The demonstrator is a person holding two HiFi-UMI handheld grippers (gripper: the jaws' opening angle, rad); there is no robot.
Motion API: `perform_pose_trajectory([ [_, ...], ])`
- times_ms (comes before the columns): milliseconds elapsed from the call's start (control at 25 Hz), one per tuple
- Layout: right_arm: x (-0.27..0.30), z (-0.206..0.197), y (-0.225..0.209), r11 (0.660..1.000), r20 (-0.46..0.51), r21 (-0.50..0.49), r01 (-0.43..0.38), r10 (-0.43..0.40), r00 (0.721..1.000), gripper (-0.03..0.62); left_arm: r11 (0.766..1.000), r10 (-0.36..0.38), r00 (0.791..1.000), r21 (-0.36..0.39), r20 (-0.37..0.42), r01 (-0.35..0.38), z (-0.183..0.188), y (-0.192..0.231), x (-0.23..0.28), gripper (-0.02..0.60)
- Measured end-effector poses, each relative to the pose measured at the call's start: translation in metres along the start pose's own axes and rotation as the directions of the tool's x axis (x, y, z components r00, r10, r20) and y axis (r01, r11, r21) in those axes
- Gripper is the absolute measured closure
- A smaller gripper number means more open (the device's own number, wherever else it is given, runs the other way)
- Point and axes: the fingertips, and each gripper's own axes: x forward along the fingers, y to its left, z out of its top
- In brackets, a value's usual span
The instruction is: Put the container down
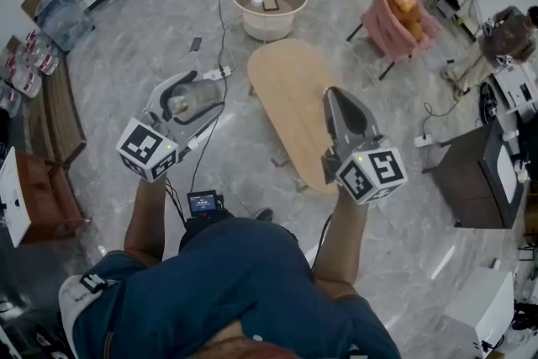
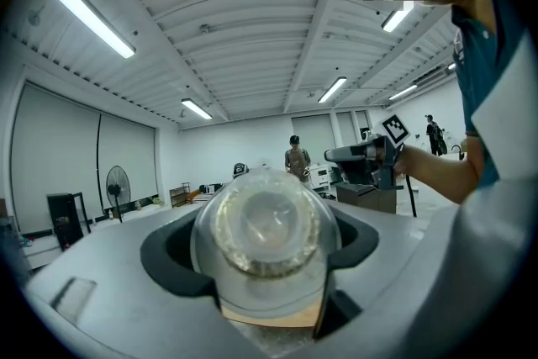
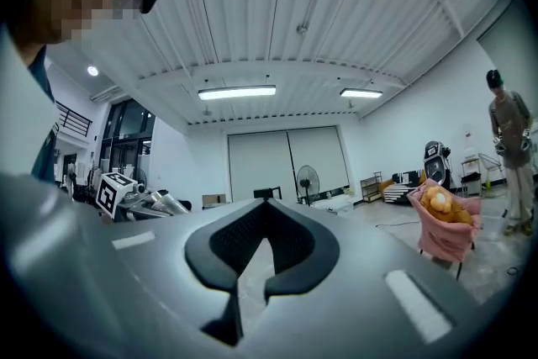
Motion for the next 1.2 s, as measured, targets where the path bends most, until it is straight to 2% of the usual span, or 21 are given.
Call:
perform_pose_trajectory([
  [320, -0.008, -0.009, -0.043, 0.998, 0.015, 0.033, 0.055, -0.055, 0.998, 0.583, 0.998, -0.055, 0.998, 0.016, -0.015, 0.056, -0.002, -0.007, 0.048, 0.245],
  [560, 0.008, -0.007, -0.07, 0.988, 0.003, 0.039, 0.152, -0.153, 0.988, 0.583, 0.989, -0.149, 0.989, -0.016, -0.002, 0.149, -0.005, 0.019, 0.094, 0.245],
  [680, 0.021, -0.013, -0.084, 0.977, -0.009, 0.031, 0.209, -0.209, 0.978, 0.583, 0.974, -0.217, 0.976, -0.06, 0.033, 0.219, -0.014, 0.032, 0.122, 0.245],
  [920, 0.071, -0.015, -0.114, 0.951, -0.025, 0.02, 0.309, -0.308, 0.951, 0.583, 0.938, -0.328, 0.942, -0.094, 0.077, 0.334, -0.025, 0.08, 0.188, 0.245],
  [1200, 0.139, -0.015, -0.132, 0.917, -0.033, 0.013, 0.399, -0.398, 0.917, 0.583, 0.901, -0.416, 0.906, -0.096, 0.084, 0.422, -0.041, 0.15, 0.244, 0.245],
])
